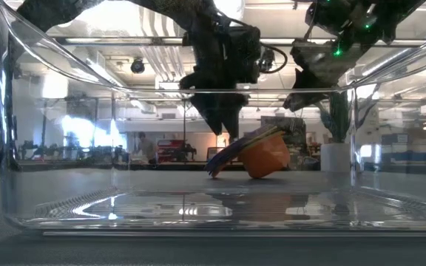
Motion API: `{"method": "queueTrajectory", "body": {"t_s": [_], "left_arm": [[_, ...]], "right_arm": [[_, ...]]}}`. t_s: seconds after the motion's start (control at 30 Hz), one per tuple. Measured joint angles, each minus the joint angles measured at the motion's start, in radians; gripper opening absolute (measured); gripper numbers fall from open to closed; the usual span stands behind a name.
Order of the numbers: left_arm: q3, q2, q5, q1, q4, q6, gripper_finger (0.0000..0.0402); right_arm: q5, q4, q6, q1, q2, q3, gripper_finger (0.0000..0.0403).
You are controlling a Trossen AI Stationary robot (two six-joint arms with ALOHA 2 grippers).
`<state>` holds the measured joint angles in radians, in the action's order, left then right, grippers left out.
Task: Nest measuring cups in basket
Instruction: Put the stacked measuring cups into the transparent bin
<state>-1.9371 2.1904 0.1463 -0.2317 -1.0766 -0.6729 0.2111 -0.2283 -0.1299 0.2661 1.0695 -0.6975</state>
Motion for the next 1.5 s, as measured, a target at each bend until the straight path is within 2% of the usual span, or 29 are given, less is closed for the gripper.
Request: {"method": "queueTrajectory", "body": {"t_s": [0.17,0.27,0.37,1.0,1.23,1.37,1.5], "left_arm": [[0.048,0.000,0.009,0.000,0.032,0.062,0.0315],[0.078,0.000,-0.039,0.001,0.071,0.118,0.0315],[0.104,0.000,-0.042,0.001,0.097,0.151,0.0315],[0.215,-0.001,0.020,0.006,0.287,0.311,0.0315],[0.274,-0.001,-0.093,0.008,0.342,0.340,0.0315],[0.295,-0.001,-0.095,0.001,0.344,0.353,0.0305],[0.296,-0.001,-0.096,0.001,0.359,0.354,0.0274]], "right_arm": [[0.000,-0.005,0.000,0.000,0.000,0.000,0.0237],[-0.001,-0.005,0.000,-0.003,0.000,0.000,0.0237],[-0.002,-0.007,0.000,-0.006,0.000,0.000,0.0237],[-0.002,-0.029,-0.008,-0.007,0.000,0.000,0.0238],[-0.001,-0.029,-0.008,-0.007,0.000,0.000,0.0238],[-0.001,-0.029,-0.011,-0.007,0.000,0.000,0.0238],[-0.001,-0.028,-0.014,-0.007,0.000,0.000,0.0238]]}}
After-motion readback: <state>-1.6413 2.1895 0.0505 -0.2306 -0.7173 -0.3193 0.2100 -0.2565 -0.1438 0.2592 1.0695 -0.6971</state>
